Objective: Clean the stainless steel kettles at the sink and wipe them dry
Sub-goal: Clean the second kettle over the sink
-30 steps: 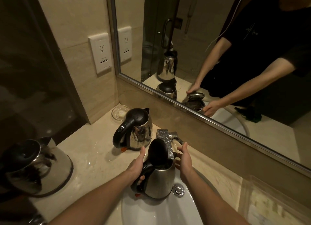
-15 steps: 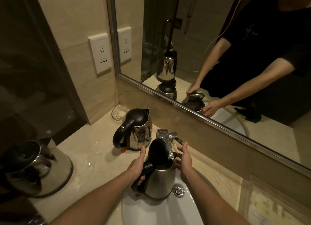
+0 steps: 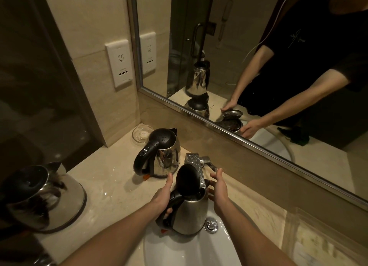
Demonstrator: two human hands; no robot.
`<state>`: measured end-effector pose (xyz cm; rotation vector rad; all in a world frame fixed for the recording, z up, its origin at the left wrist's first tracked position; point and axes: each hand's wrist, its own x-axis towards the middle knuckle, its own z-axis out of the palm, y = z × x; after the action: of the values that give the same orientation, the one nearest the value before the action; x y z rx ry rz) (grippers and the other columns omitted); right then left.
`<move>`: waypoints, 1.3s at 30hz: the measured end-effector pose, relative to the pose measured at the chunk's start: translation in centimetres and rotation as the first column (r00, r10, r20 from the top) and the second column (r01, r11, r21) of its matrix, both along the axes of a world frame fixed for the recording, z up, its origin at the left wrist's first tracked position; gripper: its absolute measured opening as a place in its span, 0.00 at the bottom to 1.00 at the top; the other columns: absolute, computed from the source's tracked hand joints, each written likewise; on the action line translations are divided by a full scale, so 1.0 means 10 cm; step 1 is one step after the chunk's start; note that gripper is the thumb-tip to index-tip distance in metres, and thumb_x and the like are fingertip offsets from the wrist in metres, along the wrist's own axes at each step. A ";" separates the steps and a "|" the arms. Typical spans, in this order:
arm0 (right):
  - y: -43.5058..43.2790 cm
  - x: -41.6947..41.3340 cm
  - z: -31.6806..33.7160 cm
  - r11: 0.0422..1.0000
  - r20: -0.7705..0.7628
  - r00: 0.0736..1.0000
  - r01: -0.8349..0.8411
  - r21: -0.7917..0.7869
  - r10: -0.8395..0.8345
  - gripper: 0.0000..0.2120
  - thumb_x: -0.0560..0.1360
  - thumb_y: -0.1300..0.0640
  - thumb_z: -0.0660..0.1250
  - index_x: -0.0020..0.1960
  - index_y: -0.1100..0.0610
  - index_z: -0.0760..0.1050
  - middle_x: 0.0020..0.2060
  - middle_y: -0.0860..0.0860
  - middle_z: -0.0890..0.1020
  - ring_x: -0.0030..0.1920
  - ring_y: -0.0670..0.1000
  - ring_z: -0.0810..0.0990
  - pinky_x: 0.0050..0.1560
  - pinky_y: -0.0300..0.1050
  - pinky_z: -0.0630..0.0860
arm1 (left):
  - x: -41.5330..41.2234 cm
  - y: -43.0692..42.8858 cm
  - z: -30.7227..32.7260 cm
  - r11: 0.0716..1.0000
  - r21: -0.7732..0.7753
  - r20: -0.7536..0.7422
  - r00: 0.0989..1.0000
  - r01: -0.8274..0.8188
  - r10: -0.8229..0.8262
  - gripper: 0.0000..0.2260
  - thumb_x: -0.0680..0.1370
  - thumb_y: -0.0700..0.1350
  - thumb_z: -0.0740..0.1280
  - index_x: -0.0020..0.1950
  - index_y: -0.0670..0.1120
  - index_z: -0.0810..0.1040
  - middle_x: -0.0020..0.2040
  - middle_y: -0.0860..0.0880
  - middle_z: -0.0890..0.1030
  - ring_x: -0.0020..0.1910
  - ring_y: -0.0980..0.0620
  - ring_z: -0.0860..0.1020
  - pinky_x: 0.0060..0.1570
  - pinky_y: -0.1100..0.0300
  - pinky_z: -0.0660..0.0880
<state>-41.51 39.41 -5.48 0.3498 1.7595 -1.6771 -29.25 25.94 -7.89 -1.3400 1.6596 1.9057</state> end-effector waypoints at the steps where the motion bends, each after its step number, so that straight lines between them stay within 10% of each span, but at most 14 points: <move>1: 0.00 0.00 0.00 1.000 -0.002 1.000 0.000 -0.001 0.000 0.28 0.79 0.35 0.48 0.62 0.56 0.71 0.47 0.53 0.77 0.57 0.61 0.76 0.64 0.59 0.69 | 0.00 0.00 0.00 1.000 -0.001 0.001 1.000 0.000 0.000 0.42 0.72 0.78 0.45 0.44 0.42 0.80 0.30 0.45 0.73 0.23 0.51 0.70 0.27 0.60 0.68; 13: 0.03 0.02 0.02 1.000 -0.002 1.000 -0.020 0.006 0.020 0.31 0.79 0.35 0.48 0.66 0.57 0.70 0.54 0.56 0.76 0.47 0.53 0.77 0.39 0.45 0.70 | 0.00 0.02 0.00 1.000 -0.023 0.016 1.000 0.014 -0.014 0.45 0.72 0.78 0.45 0.56 0.42 0.82 0.28 0.46 0.75 0.22 0.53 0.71 0.25 0.61 0.68; 21: 0.02 0.02 0.01 1.000 0.001 1.000 -0.008 -0.013 0.008 0.30 0.79 0.36 0.48 0.66 0.58 0.70 0.49 0.54 0.78 0.43 0.53 0.77 0.37 0.45 0.71 | 0.00 0.01 0.00 1.000 -0.008 0.017 1.000 0.014 -0.014 0.42 0.72 0.78 0.45 0.45 0.42 0.80 0.27 0.46 0.73 0.22 0.51 0.70 0.27 0.60 0.69; 39: 0.01 0.03 0.01 1.000 -0.005 1.000 -0.013 -0.005 0.013 0.31 0.79 0.36 0.48 0.65 0.58 0.70 0.54 0.56 0.76 0.48 0.54 0.77 0.41 0.46 0.71 | 0.00 0.01 -0.02 0.999 -0.034 -0.013 1.000 0.017 -0.018 0.42 0.74 0.76 0.45 0.66 0.45 0.77 0.36 0.42 0.75 0.25 0.51 0.71 0.27 0.59 0.69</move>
<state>-41.23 39.53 -5.40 0.3309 1.7575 -1.6746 -29.20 26.03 -8.12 -1.3243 1.7117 1.8885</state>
